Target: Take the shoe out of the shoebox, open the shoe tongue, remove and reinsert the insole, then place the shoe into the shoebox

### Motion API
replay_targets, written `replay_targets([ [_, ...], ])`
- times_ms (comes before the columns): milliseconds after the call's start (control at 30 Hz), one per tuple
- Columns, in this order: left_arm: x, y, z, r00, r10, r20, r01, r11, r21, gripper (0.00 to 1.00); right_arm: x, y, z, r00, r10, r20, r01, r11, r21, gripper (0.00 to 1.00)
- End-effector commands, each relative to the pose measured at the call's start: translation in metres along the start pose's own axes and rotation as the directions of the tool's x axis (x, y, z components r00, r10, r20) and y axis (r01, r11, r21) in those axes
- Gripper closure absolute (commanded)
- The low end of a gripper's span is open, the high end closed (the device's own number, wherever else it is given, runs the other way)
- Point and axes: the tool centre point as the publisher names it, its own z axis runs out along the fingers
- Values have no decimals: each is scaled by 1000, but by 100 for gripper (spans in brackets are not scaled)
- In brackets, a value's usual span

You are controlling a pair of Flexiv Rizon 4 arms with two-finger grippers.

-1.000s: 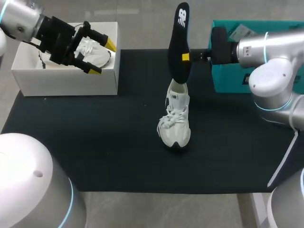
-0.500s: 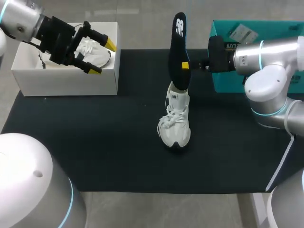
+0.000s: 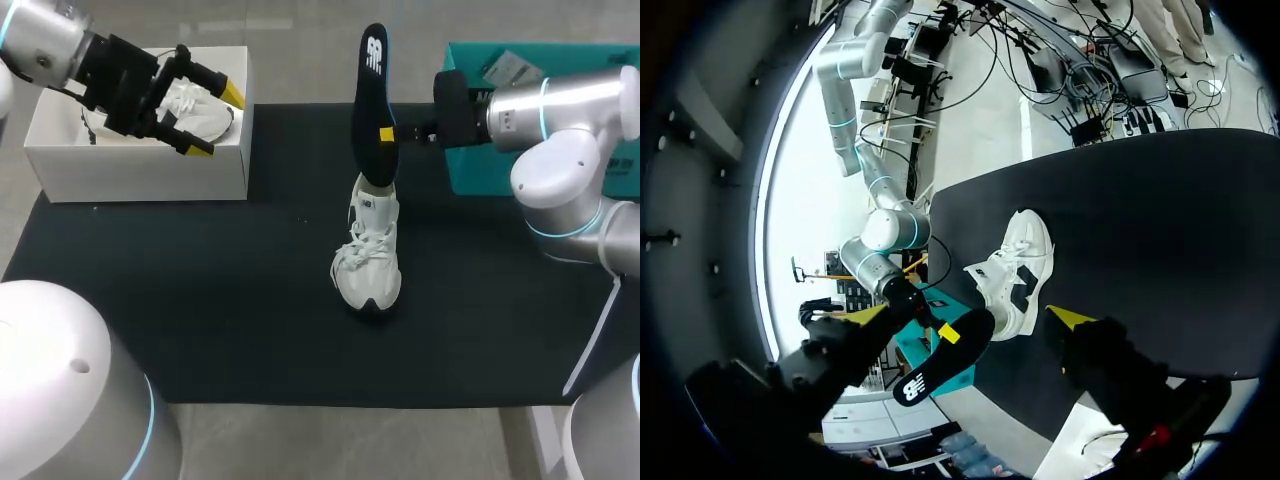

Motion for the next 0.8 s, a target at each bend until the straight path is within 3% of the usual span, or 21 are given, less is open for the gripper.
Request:
replay_targets([
  [33,-1,0,0,1000,0,-3,0,1000,0,0,1,-2,3,1000,5,-15,-6,1000,-18,100],
  [233,-1,0,0,1000,0,-3,0,1000,0,0,9,-5,5,996,36,-85,-40,998,-47,100],
  [500,-1,0,0,1000,0,-3,0,1000,0,0,-5,-21,8,982,101,-160,-124,982,-139,100],
  [800,-1,0,0,1000,0,-3,0,1000,0,0,-13,-27,9,991,3,-136,-22,990,-141,100],
])
